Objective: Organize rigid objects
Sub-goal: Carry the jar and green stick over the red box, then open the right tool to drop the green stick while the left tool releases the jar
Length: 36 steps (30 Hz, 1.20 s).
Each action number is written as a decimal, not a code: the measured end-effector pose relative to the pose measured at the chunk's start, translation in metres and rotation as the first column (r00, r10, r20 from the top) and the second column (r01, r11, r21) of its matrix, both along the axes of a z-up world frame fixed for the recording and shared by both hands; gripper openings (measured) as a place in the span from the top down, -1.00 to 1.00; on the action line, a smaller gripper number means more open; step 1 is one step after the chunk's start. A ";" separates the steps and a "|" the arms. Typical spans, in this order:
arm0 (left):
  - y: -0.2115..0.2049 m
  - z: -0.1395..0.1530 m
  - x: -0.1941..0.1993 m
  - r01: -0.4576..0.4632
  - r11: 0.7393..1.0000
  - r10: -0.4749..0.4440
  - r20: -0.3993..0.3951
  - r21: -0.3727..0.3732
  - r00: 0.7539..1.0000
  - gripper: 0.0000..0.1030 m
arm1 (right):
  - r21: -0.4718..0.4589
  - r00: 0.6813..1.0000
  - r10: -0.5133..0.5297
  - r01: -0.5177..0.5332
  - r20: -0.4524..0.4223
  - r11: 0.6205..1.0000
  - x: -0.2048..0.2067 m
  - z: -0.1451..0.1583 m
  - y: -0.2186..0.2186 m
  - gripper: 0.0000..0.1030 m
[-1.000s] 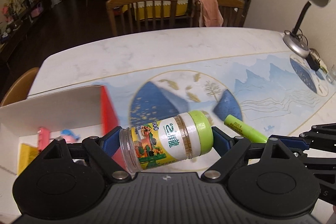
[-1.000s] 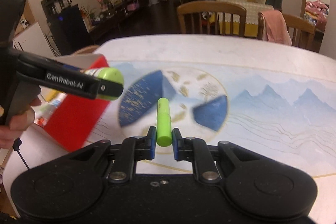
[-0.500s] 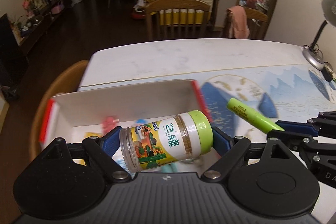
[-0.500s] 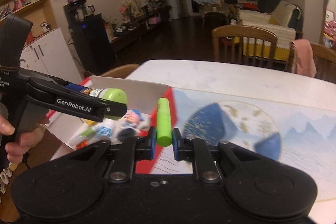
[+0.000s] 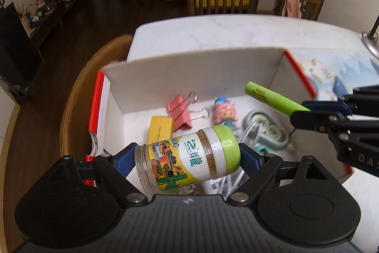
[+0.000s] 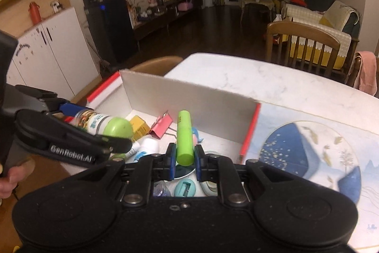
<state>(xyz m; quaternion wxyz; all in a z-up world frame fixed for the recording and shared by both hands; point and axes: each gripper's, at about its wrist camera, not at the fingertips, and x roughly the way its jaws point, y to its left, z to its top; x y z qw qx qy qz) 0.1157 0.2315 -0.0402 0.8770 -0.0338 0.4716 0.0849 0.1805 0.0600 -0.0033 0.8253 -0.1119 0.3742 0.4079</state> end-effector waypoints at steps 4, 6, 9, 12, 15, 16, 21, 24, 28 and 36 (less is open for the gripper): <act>0.006 -0.014 0.004 0.016 1.000 -0.016 -0.026 0.001 1.000 -0.73 | -0.044 1.000 -0.002 0.001 -0.011 0.999 0.002 -0.014 0.022 0.72; 0.007 -0.020 0.006 0.032 0.999 -0.032 -0.035 0.003 0.999 -0.73 | -0.063 1.000 0.004 -0.004 -0.009 0.998 0.003 -0.020 0.032 0.72; 0.010 -0.029 0.011 0.042 0.999 -0.041 -0.054 0.013 0.998 -0.73 | -0.099 1.000 0.009 -0.010 -0.017 0.995 0.003 -0.028 0.044 0.72; 0.010 -0.036 0.016 0.060 0.998 -0.058 -0.068 0.021 0.996 -0.73 | -0.127 1.000 0.005 -0.008 -0.025 0.992 0.005 -0.037 0.052 0.72; 0.008 -0.039 0.021 0.086 0.995 -0.082 -0.079 0.047 0.993 -0.73 | -0.148 0.999 0.006 -0.011 -0.033 0.989 0.008 -0.043 0.059 0.72; 0.007 -0.040 0.022 0.092 0.994 -0.087 -0.083 0.052 0.993 -0.73 | -0.153 0.999 0.005 -0.011 -0.037 0.988 0.009 -0.045 0.060 0.72; 0.004 -0.046 0.026 0.101 0.994 -0.095 -0.113 0.044 0.989 -0.73 | -0.168 0.999 0.005 -0.013 -0.050 0.986 0.010 -0.051 0.062 0.71; 0.004 -0.046 0.028 0.104 0.993 -0.098 -0.118 0.051 0.988 -0.73 | -0.171 0.999 0.007 -0.016 -0.054 0.985 0.010 -0.050 0.063 0.68; 0.006 -0.044 0.026 0.100 0.994 -0.095 -0.111 0.040 0.989 -0.73 | -0.176 0.999 -0.002 -0.005 -0.045 0.984 0.010 -0.048 0.062 0.56; 0.007 -0.028 0.017 0.076 0.997 -0.075 -0.054 0.018 0.996 -0.73 | -0.117 0.999 -0.012 0.007 -0.045 0.993 0.008 -0.033 0.046 0.38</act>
